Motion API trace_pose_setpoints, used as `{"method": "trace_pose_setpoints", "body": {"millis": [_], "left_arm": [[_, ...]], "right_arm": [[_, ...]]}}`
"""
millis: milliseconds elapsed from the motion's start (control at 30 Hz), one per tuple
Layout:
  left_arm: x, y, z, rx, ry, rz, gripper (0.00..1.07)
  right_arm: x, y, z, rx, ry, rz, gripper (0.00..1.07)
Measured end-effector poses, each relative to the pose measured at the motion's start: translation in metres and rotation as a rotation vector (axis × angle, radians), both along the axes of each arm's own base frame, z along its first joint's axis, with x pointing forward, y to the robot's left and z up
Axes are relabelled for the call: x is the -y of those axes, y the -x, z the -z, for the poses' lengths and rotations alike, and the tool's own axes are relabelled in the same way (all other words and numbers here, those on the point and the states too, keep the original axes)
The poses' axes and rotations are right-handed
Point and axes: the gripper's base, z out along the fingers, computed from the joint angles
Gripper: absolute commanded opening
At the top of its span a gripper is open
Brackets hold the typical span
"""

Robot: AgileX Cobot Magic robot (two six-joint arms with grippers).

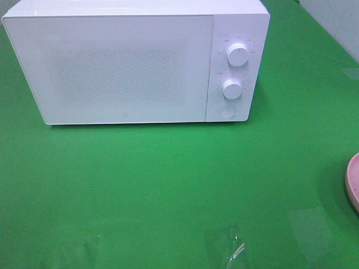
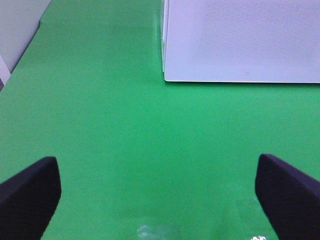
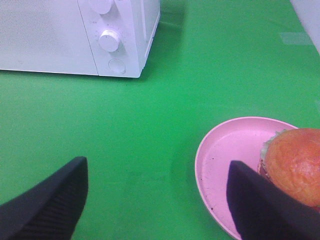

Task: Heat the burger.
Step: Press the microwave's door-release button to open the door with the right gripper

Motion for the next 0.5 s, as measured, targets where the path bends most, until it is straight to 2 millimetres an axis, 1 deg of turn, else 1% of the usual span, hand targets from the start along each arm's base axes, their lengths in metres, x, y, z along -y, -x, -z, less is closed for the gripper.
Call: {"method": "trace_pose_setpoints", "body": {"millis": [500], "left_arm": [[0.0000,0.0000,0.0000,0.000,0.000,0.000,0.98]], "right_arm": [[0.0000,0.0000,-0.0001,0.001,0.000,0.000,0.73]]}}
